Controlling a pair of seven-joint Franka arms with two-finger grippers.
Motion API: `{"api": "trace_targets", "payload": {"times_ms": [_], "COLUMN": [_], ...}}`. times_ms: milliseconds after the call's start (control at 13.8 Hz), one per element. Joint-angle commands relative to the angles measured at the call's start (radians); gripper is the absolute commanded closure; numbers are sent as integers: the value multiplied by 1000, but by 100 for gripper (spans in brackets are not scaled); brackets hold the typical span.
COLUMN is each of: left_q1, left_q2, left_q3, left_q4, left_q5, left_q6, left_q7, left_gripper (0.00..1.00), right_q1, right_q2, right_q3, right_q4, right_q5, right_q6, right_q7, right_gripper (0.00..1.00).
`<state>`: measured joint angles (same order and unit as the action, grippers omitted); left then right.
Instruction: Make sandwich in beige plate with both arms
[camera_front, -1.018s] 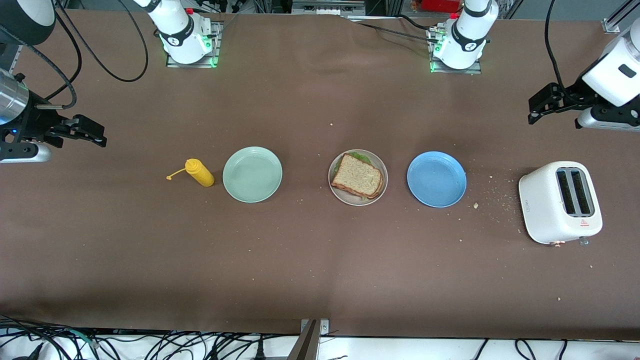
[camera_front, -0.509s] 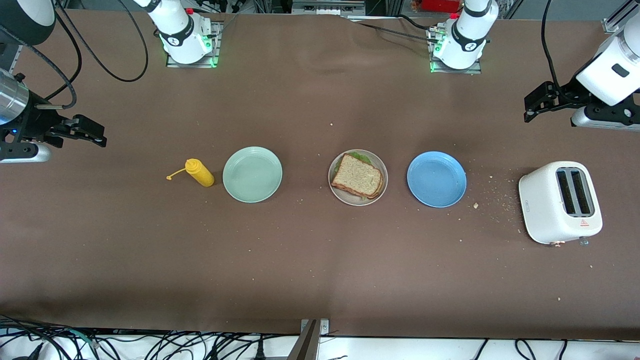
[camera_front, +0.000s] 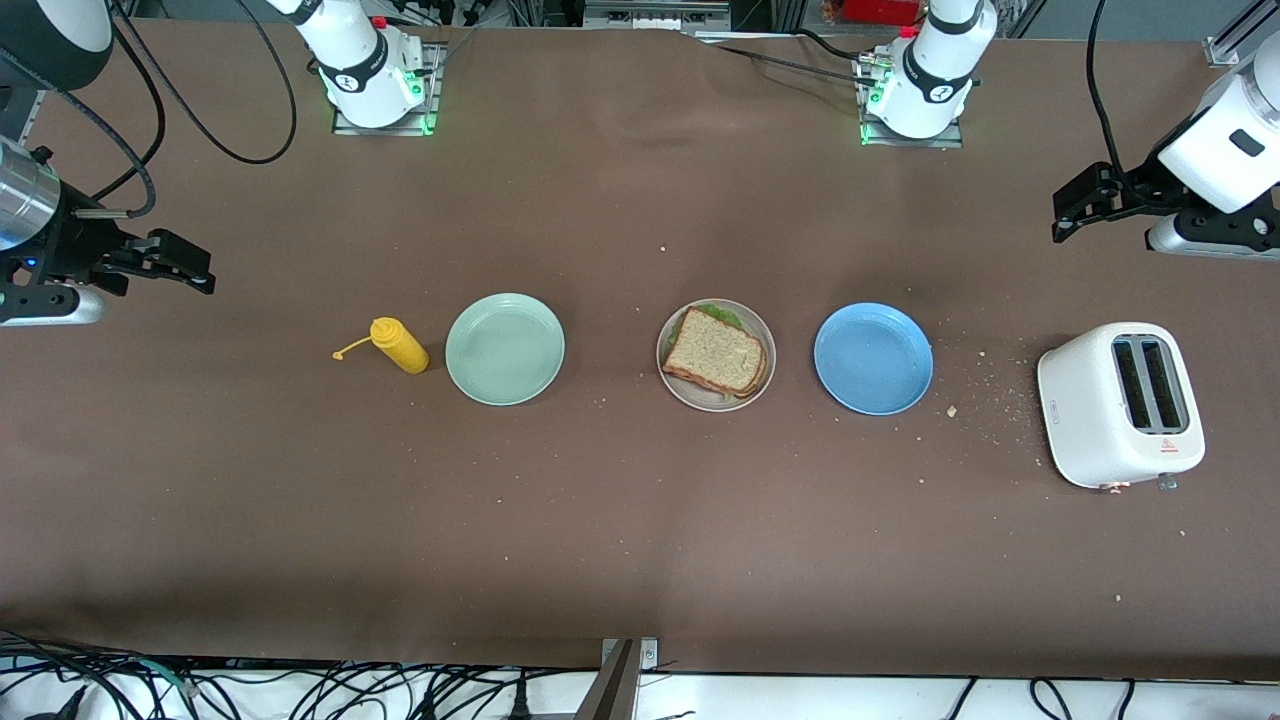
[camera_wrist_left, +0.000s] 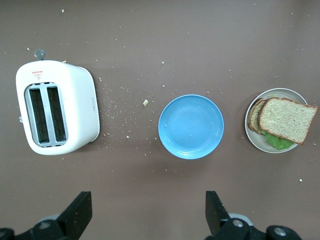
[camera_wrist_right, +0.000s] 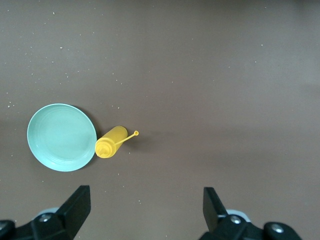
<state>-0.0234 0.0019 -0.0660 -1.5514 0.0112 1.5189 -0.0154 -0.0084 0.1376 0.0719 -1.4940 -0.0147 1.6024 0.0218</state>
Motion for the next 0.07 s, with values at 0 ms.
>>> {"api": "trace_targets", "payload": {"times_ms": [0], "left_q1": [5], "left_q2": [-17], "left_q3": [-1], "left_q4": [-10], "left_q5": [-8], "left_q6": [-9], "left_q7": [-8], "left_gripper": [0], "right_q1": [5], "right_q2": [-4], "right_q3": [2], "right_q4": [-6], "right_q5": [-13], "right_q6": [4], "right_q7": [15], "right_gripper": [0]}}
